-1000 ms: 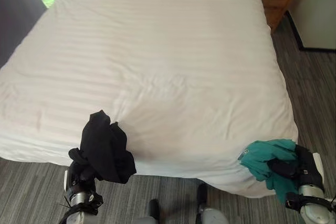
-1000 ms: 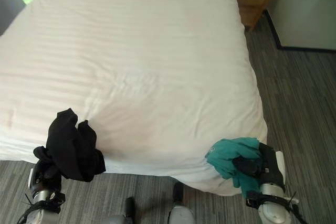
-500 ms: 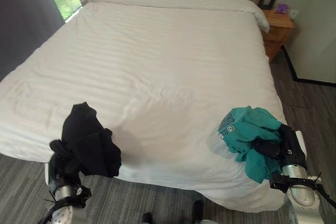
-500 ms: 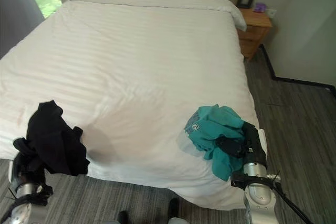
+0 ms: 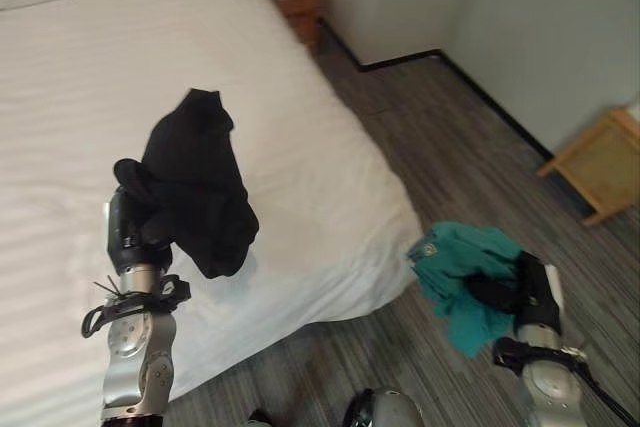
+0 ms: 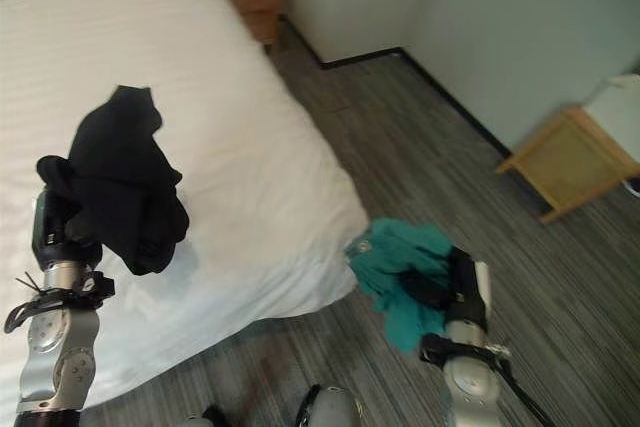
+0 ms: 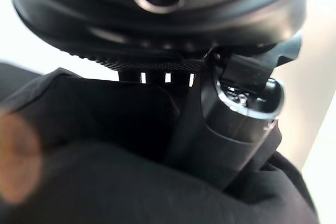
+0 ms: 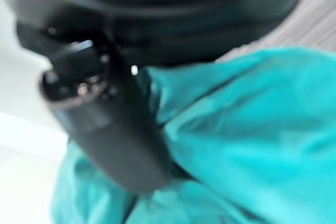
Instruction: Pick up bed clothes into laundry basket.
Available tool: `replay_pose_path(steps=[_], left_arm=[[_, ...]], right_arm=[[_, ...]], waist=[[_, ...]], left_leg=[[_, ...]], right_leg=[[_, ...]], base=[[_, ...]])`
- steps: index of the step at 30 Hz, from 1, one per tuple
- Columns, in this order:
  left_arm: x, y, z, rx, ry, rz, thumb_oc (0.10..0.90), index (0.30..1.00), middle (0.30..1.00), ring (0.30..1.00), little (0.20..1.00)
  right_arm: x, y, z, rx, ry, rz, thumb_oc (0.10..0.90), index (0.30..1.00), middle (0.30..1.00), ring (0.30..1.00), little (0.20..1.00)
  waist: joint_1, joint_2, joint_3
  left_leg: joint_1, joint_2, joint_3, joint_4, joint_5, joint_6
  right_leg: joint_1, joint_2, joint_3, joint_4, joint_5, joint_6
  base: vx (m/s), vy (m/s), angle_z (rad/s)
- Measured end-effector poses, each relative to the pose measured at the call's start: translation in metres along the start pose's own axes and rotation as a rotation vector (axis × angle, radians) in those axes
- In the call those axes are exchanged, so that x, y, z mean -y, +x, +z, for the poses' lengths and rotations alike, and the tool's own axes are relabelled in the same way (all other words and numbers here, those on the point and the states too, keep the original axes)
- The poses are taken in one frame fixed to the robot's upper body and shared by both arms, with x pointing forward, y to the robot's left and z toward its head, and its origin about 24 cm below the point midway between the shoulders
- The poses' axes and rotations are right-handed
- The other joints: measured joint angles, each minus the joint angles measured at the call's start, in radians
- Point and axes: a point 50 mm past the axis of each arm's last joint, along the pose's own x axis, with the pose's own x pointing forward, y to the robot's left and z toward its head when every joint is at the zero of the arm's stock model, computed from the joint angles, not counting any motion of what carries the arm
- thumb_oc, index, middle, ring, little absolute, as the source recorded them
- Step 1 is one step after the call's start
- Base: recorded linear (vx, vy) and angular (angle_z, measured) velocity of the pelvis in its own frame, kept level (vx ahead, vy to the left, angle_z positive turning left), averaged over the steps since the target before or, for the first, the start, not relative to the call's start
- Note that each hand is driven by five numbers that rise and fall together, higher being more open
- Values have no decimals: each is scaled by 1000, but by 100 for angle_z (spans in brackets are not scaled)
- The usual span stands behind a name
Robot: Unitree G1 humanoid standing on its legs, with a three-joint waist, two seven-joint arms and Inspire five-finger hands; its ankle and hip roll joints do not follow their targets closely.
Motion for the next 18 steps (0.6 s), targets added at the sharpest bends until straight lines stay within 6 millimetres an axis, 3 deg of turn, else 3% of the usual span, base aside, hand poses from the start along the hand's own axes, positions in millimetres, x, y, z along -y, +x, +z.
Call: replay_pose_path(steps=[1, 2, 3, 4, 6, 7, 8, 9, 10, 11, 12, 13, 14, 15, 16, 17, 18], left_arm=[[-6, -1, 5, 14, 25, 14, 400, 300, 300, 300, 300], [-11, -2, 23, 86, 59, 28, 400, 300, 300, 300, 300], [-16, -9, 27, 108, 62, 63, 400, 300, 300, 300, 300], [-27, -14, 29, 123, 77, 104, 400, 300, 300, 300, 300], [-29, -9, 20, 100, 49, 162, 400, 300, 300, 300, 300], [-29, -8, 19, 104, 23, 187, 400, 300, 300, 300, 300], [-31, -8, 19, 99, 21, 197, 400, 300, 300, 300, 300], [-33, -9, 15, 88, 0, 211, 400, 300, 300, 300, 300], [-31, -12, 9, 60, -34, 210, 400, 300, 300, 300, 300], [-29, -15, 5, 39, -33, 201, 400, 300, 300, 300, 300], [-23, -17, 0, 17, -44, 183, 400, 300, 300, 300, 300], [-10, -17, -4, 7, -76, 140, 400, 300, 300, 300, 300], [-3, -14, -6, 5, -94, 122, 400, 300, 300, 300, 300], [1, -14, -10, -4, -111, 112, 400, 300, 300, 300, 300], [4, -17, -14, -14, -136, 124, 400, 300, 300, 300, 300], [6, -18, -25, -56, -156, 139, 400, 300, 300, 300, 300], [8, -17, -30, -78, -165, 140, 400, 300, 300, 300, 300]], right_arm=[[-4, 6, 8, 36, 12, 1, 400, 300, 300, 300, 300], [-3, 24, 33, 138, 29, -26, 400, 300, 300, 300, 300], [-3, 32, 45, 183, 19, -23, 400, 300, 300, 300, 300], [-5, 44, 60, 242, 9, -10, 400, 300, 300, 300, 300], [-5, 40, 52, 219, 0, -2, 400, 300, 300, 300, 300], [-2, 34, 47, 207, -3, -6, 400, 300, 300, 300, 300], [-2, 30, 42, 191, 6, -8, 400, 300, 300, 300, 300], [0, 25, 36, 170, 15, -11, 400, 300, 300, 300, 300], [5, 20, 27, 135, 54, -19, 400, 300, 300, 300, 300], [7, 20, 26, 126, 88, -20, 400, 300, 300, 300, 300], [8, 21, 28, 130, 117, -18, 400, 300, 300, 300, 300], [9, 27, 34, 147, 165, -12, 400, 300, 300, 300, 300], [7, 35, 38, 160, 191, 7, 400, 300, 300, 300, 300], [1, 41, 40, 156, 214, 45, 400, 300, 300, 300, 300], [-6, 42, 41, 150, 224, 88, 400, 300, 300, 300, 300], [-21, 32, 36, 134, 238, 176, 400, 300, 300, 300, 300], [-24, 23, 31, 113, 234, 211, 400, 300, 300, 300, 300]], waist=[[18, -16, -15], [30, -59, -8], [42, -29, -8], [38, 29, -3], [34, -6, -28], [38, -11, -31], [41, -40, -47], [27, -36, -53], [8, -44, -61], [15, -45, -61], [24, -40, -51], [71, -48, -14], [90, -53, 28], [86, -49, 47], [102, -27, 57], [106, -26, 80], [88, -43, 79]], left_leg=[[-43, -59, -6, -36, -29, -15], [-122, -201, -25, -257, -4, -24], [-119, -226, 7, -423, 114, -1], [-78, -134, 129, -382, 204, 38], [-63, -105, 132, -300, 178, 34], [-65, -71, 141, -245, 171, 24], [-69, -35, 151, -178, 153, 3], [-93, 33, 148, -78, 130, -13], [-135, 131, 162, 100, 125, -51], [-154, 174, 146, 159, 92, -115], [-180, 144, 41, 114, 49, -172], [-205, 12, -248, -47, 15, -172], [-202, -55, -400, -125, 14, -170], [-178, -99, -500, -249, 55, -163], [-141, -132, -644, -349, 198, -154], [-111, -147, -669, -277, 230, -138], [-104, -173, -693, -240, 227, -139]], right_leg=[[-4, 18, 21, -89, -14, -36], [-15, 34, 49, -255, -12, -60], [-19, 65, 30, -281, -3, -47], [9, 129, 30, -291, -28, 18], [47, 114, 35, -354, -51, 21], [62, 119, 39, -442, -11, 1], [78, 115, 40, -528, 137, -44], [105, 156, 60, -572, 172, -42], [137, 201, 71, -642, 207, -74], [135, 210, 116, -652, 201, -76], [121, 212, 196, -651, 194, -79], [91, 194, 356, -651, 193, -81], [92, 182, 432, -650, 193, -81], [85, 188, 468, -643, 192, -79], [71, 209, 485, -606, 175, -52], [117, 204, 474, -591, 145, -7], [135, 189, 455, -604, 147, 8]], base=[[-243, -328, -221], [-298, -427, -194], [-187, -491, -242], [-123, -381, -166], [-84, -289, -102], [-140, -280, -72], [-189, -346, -64], [-200, -308, -62], [-177, -289, -69], [-238, -291, -95], [-224, -285, -161], [-231, -284, -173], [-128, -213, -175], [-61, -112, -146], [-31, -103, -164], [-27, -59, -123], [-17, -39, -83]])
